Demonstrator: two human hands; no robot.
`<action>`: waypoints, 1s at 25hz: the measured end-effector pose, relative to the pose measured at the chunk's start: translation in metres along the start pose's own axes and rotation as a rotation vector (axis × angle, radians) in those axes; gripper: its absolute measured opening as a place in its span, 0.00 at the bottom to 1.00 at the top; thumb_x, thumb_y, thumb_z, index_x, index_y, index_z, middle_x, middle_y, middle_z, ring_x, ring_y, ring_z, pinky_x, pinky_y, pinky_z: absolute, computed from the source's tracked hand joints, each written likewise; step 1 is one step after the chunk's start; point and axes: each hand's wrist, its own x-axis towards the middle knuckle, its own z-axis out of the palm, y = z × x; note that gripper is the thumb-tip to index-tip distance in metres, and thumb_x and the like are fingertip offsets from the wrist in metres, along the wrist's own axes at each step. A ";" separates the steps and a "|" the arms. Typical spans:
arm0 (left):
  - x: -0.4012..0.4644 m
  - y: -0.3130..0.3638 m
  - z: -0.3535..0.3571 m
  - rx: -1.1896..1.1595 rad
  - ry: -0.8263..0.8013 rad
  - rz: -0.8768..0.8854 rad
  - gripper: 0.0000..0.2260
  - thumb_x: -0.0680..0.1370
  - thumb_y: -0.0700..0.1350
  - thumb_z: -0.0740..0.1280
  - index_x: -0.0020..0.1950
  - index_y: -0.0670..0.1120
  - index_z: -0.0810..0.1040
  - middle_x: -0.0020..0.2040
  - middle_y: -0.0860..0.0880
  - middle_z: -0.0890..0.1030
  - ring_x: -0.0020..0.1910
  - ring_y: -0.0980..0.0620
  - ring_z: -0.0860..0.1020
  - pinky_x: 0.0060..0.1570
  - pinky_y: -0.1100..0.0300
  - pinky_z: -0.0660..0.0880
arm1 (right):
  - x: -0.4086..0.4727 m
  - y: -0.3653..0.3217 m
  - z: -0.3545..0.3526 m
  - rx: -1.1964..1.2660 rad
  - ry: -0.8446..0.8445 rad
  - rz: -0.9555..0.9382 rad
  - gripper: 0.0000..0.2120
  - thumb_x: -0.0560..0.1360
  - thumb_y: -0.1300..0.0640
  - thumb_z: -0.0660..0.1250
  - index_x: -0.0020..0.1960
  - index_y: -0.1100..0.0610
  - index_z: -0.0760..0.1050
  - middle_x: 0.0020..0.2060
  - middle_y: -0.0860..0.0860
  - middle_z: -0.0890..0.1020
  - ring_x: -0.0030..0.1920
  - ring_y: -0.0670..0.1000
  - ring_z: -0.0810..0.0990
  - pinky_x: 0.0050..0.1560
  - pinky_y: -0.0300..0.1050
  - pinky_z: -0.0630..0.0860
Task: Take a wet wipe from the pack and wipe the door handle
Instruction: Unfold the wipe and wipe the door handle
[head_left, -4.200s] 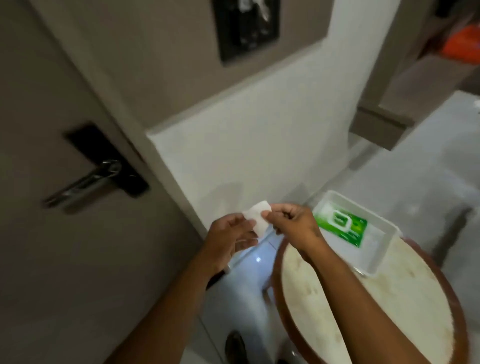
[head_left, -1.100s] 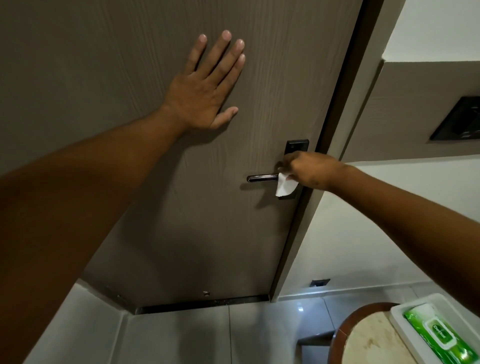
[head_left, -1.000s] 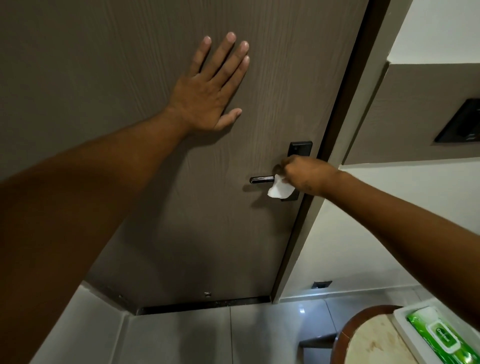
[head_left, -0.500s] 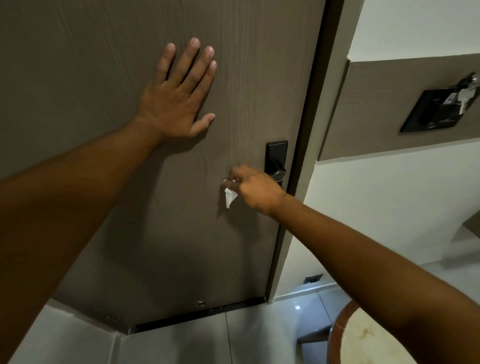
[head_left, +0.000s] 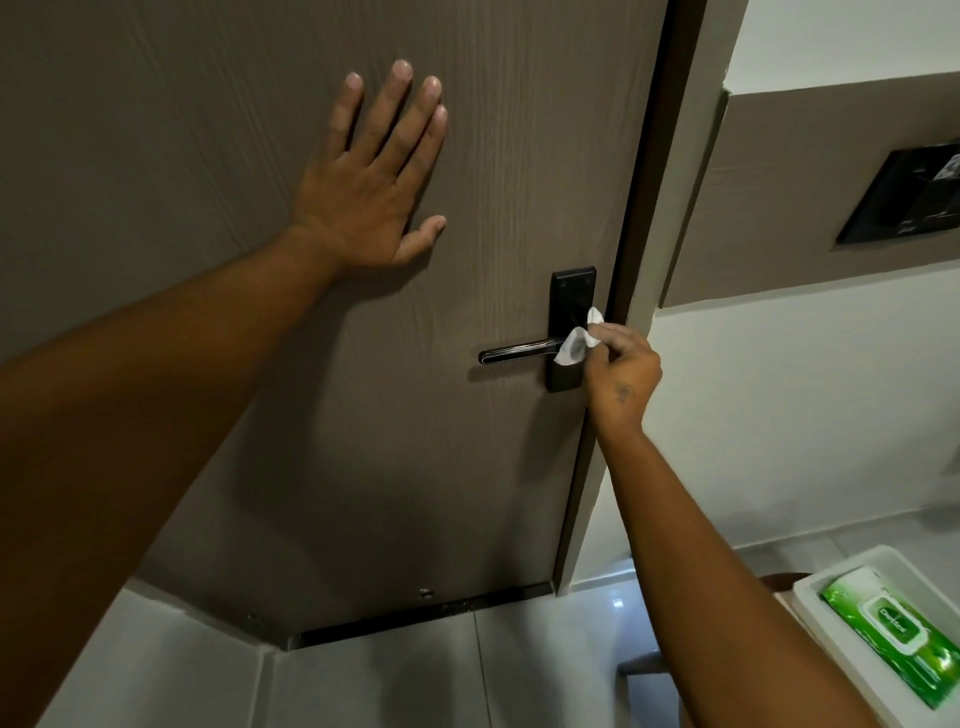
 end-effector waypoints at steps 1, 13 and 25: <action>0.000 0.000 0.001 0.004 0.005 0.002 0.41 0.83 0.66 0.52 0.84 0.38 0.48 0.83 0.36 0.55 0.80 0.33 0.56 0.76 0.32 0.53 | -0.003 0.000 0.002 0.020 0.002 0.000 0.08 0.74 0.59 0.73 0.53 0.58 0.84 0.51 0.50 0.83 0.49 0.45 0.81 0.46 0.26 0.77; 0.001 0.000 0.000 -0.021 -0.023 -0.001 0.41 0.82 0.66 0.51 0.84 0.38 0.47 0.83 0.36 0.53 0.81 0.33 0.54 0.76 0.31 0.51 | -0.064 -0.027 0.055 0.029 -0.069 0.061 0.11 0.76 0.64 0.70 0.57 0.59 0.81 0.53 0.49 0.79 0.50 0.43 0.77 0.46 0.24 0.73; 0.000 -0.001 -0.004 0.013 -0.020 0.008 0.41 0.82 0.65 0.53 0.84 0.38 0.48 0.83 0.35 0.54 0.81 0.31 0.55 0.75 0.31 0.51 | -0.003 -0.006 0.003 -0.134 -0.092 -0.046 0.09 0.75 0.66 0.69 0.53 0.58 0.82 0.51 0.51 0.78 0.51 0.49 0.78 0.46 0.20 0.71</action>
